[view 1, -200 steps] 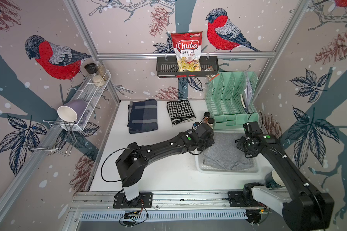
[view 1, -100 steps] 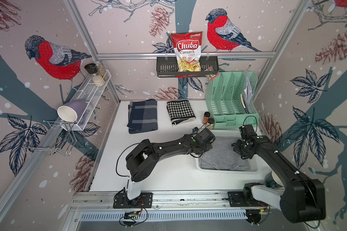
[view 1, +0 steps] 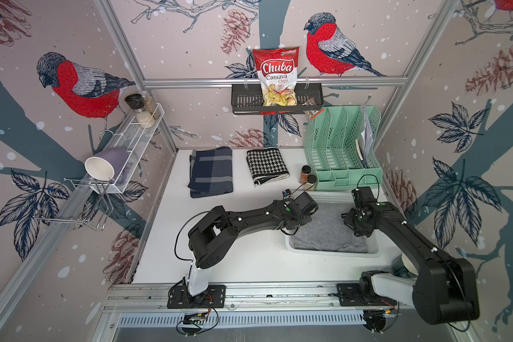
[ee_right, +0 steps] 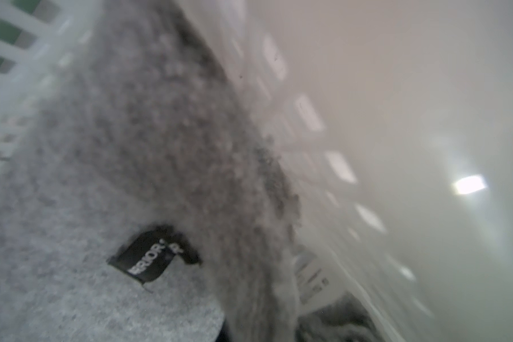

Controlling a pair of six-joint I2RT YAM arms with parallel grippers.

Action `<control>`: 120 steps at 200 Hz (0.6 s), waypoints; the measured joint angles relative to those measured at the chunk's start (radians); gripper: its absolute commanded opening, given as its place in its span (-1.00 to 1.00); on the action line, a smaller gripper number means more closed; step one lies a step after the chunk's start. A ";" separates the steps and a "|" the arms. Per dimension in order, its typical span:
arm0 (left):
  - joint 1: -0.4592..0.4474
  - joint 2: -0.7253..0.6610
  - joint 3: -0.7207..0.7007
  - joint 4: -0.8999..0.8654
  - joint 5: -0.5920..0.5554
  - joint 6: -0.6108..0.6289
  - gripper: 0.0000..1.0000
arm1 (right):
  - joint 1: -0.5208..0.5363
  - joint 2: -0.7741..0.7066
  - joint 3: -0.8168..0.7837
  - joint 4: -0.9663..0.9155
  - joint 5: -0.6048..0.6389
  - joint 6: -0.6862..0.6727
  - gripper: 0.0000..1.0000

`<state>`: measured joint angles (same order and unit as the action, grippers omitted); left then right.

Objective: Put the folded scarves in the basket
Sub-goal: Place the scarf in the basket.

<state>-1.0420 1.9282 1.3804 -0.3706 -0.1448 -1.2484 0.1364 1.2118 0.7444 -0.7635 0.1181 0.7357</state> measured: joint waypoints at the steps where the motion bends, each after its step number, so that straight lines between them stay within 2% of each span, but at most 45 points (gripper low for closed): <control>1: 0.000 0.000 0.000 -0.001 -0.001 0.000 -1.00 | 0.000 -0.001 0.000 0.000 0.000 0.002 -0.89; 30: -0.004 -0.017 0.000 -0.047 -0.021 0.000 -1.00 | 0.016 -0.016 0.008 -0.009 0.006 0.017 -0.63; 85: -0.032 -0.053 0.057 -0.150 -0.080 0.004 -0.27 | 0.053 -0.034 0.027 -0.026 0.034 0.029 -0.31; 106: -0.038 -0.072 0.064 -0.174 -0.097 0.004 -0.06 | 0.053 -0.043 0.039 -0.036 0.050 0.031 -0.17; 120: -0.039 -0.079 0.064 -0.186 -0.101 0.003 -0.01 | 0.053 -0.048 0.056 -0.050 0.064 0.034 -0.09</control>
<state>-1.0809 1.8496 1.4441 -0.5568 -0.2455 -1.2449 0.1894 1.1633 0.8005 -0.8139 0.1825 0.7700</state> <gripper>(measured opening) 0.480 0.422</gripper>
